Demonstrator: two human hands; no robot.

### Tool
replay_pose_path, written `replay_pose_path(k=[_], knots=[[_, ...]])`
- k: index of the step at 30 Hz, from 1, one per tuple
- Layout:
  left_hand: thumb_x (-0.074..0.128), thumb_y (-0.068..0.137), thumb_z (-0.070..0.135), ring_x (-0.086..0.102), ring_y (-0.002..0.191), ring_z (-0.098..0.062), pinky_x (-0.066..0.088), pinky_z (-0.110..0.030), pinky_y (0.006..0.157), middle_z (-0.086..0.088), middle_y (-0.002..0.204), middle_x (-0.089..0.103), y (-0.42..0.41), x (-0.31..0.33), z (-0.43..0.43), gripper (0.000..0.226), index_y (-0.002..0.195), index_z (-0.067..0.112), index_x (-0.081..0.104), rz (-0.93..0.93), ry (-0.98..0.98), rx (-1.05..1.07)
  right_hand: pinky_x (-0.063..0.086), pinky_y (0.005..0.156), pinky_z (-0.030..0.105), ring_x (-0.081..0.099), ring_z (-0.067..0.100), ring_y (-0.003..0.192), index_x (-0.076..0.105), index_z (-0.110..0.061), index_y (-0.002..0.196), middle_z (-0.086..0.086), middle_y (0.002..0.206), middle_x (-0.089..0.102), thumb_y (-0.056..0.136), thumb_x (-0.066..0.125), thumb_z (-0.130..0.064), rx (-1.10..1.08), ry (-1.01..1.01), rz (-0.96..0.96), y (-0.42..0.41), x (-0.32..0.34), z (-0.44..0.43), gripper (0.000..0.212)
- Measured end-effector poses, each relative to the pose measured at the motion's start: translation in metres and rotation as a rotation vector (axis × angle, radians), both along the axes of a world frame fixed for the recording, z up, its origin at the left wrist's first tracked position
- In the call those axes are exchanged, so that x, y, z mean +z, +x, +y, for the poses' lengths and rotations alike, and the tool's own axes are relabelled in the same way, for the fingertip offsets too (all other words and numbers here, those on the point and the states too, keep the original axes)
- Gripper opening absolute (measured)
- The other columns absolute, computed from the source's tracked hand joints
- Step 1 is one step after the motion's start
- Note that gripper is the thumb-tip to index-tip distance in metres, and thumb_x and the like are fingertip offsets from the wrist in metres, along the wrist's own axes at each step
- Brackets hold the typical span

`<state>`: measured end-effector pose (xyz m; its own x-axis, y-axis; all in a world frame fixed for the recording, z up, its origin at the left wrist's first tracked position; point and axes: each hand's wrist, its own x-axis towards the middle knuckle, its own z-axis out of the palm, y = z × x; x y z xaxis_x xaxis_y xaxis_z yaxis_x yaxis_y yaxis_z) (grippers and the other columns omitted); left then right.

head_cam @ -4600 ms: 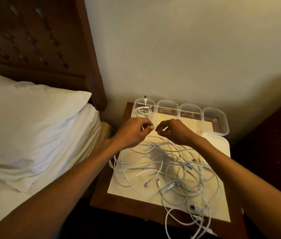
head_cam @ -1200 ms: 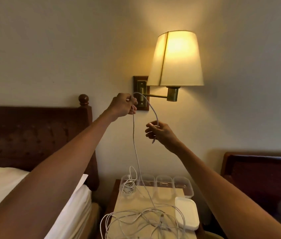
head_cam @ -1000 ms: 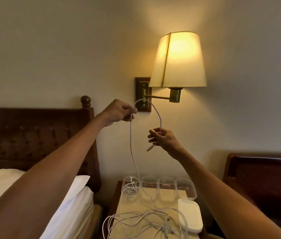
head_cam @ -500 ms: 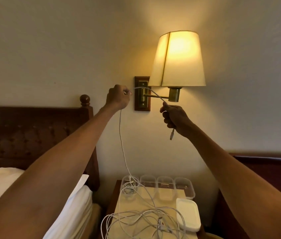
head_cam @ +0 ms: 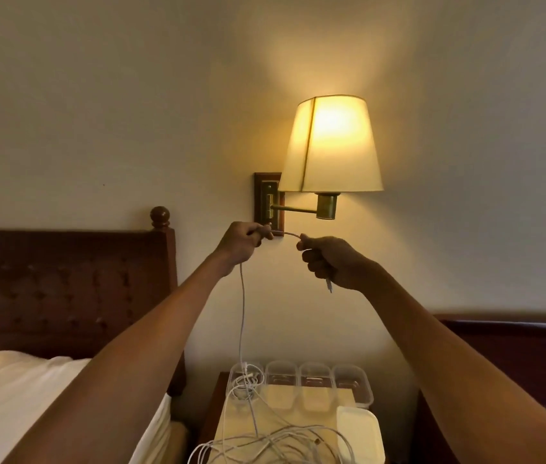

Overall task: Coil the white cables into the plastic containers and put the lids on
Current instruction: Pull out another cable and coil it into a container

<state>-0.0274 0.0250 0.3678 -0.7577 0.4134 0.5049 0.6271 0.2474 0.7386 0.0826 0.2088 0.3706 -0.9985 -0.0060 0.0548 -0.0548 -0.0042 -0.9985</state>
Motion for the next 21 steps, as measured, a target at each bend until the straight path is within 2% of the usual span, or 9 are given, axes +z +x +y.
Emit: replay_pose_path(k=[3, 6, 9, 12, 14, 15, 17, 19, 21], knots=[[0.055, 0.1, 0.032, 0.051, 0.073, -0.01, 0.04, -0.022, 0.062, 0.005, 0.077, 0.058, -0.004, -0.012, 0.006, 0.029, 0.097, 0.01, 0.073, 0.059, 0.01, 0.108, 0.024, 0.034, 0.016, 0.026, 0.004, 0.041, 0.051, -0.013, 0.083, -0.005, 0.056, 0.037, 0.105, 0.036, -0.034, 0.09, -0.158, -0.072, 0.003, -0.002, -0.004, 0.034], [0.053, 0.099, 0.043, 0.052, 0.064, -0.014, 0.04, -0.027, 0.059, 0.002, 0.07, 0.058, 0.001, -0.028, 0.015, 0.038, 0.089, 0.01, 0.069, 0.055, -0.079, 0.193, 0.022, 0.034, 0.017, 0.025, 0.005, 0.041, 0.042, -0.017, 0.071, -0.006, 0.054, 0.034, 0.105, 0.035, -0.028, 0.062, -0.51, 0.05, -0.004, 0.0, -0.011, 0.036], [0.046, 0.104, 0.037, 0.055, 0.069, -0.019, 0.041, -0.03, 0.063, 0.003, 0.071, 0.057, 0.014, -0.042, 0.024, 0.037, 0.089, 0.011, 0.068, 0.062, -0.21, 0.078, 0.025, 0.036, 0.016, 0.03, 0.005, 0.042, 0.046, -0.014, 0.08, -0.003, 0.058, 0.047, 0.105, 0.033, -0.022, -0.079, -0.665, 0.193, -0.016, 0.004, -0.012, 0.029], [0.041, 0.106, 0.023, 0.053, 0.069, -0.015, 0.044, -0.027, 0.063, 0.007, 0.076, 0.052, 0.031, -0.041, 0.027, 0.026, 0.112, 0.011, 0.064, -0.014, -0.335, -0.11, 0.043, 0.052, 0.017, 0.056, 0.007, 0.056, 0.053, -0.009, 0.11, 0.003, 0.09, 0.064, 0.105, 0.035, -0.018, -0.204, -0.553, 0.261, -0.026, 0.003, -0.012, 0.021], [0.045, 0.105, 0.021, 0.053, 0.06, -0.011, 0.047, -0.023, 0.053, 0.001, 0.077, 0.056, 0.039, -0.037, 0.027, 0.025, 0.124, 0.014, 0.059, -0.084, -0.44, -0.192, 0.052, 0.078, 0.026, 0.069, 0.016, 0.08, 0.046, -0.006, 0.129, 0.007, 0.12, 0.063, 0.106, 0.031, -0.018, -0.243, -0.382, 0.279, -0.032, -0.002, -0.011, 0.03], [0.046, 0.105, 0.02, 0.055, 0.059, -0.01, 0.048, -0.022, 0.052, -0.001, 0.078, 0.058, 0.043, -0.034, 0.026, 0.026, 0.126, 0.015, 0.058, -0.068, -0.502, -0.192, 0.054, 0.081, 0.028, 0.071, 0.021, 0.087, 0.04, -0.004, 0.135, 0.01, 0.13, 0.059, 0.106, 0.029, -0.018, -0.241, -0.305, 0.296, -0.035, -0.006, -0.01, 0.034], [0.048, 0.103, 0.017, 0.058, 0.059, -0.011, 0.051, -0.022, 0.055, -0.003, 0.079, 0.06, 0.048, -0.024, 0.023, 0.026, 0.125, 0.009, 0.06, 0.0, -0.599, -0.178, 0.056, 0.081, 0.03, 0.068, 0.032, 0.101, 0.031, 0.003, 0.139, 0.017, 0.14, 0.05, 0.107, 0.027, -0.016, -0.235, -0.186, 0.324, -0.043, -0.014, -0.008, 0.038], [0.05, 0.102, 0.018, 0.062, 0.06, -0.011, 0.054, -0.022, 0.058, -0.003, 0.079, 0.063, 0.053, -0.012, 0.018, 0.027, 0.121, 0.004, 0.064, 0.085, -0.664, -0.166, 0.049, 0.098, 0.038, 0.053, 0.037, 0.124, 0.032, 0.005, 0.138, 0.021, 0.143, 0.043, 0.107, 0.027, -0.015, -0.261, -0.039, 0.306, -0.051, -0.024, -0.006, 0.037], [0.054, 0.101, 0.02, 0.066, 0.063, -0.011, 0.057, -0.022, 0.062, -0.004, 0.081, 0.066, 0.056, 0.0, 0.011, 0.027, 0.119, 0.006, 0.066, 0.107, -0.715, -0.19, 0.038, 0.107, 0.042, 0.043, 0.035, 0.134, 0.037, 0.004, 0.132, 0.02, 0.137, 0.045, 0.107, 0.029, -0.016, -0.278, 0.127, 0.268, -0.056, -0.033, -0.003, 0.034]])
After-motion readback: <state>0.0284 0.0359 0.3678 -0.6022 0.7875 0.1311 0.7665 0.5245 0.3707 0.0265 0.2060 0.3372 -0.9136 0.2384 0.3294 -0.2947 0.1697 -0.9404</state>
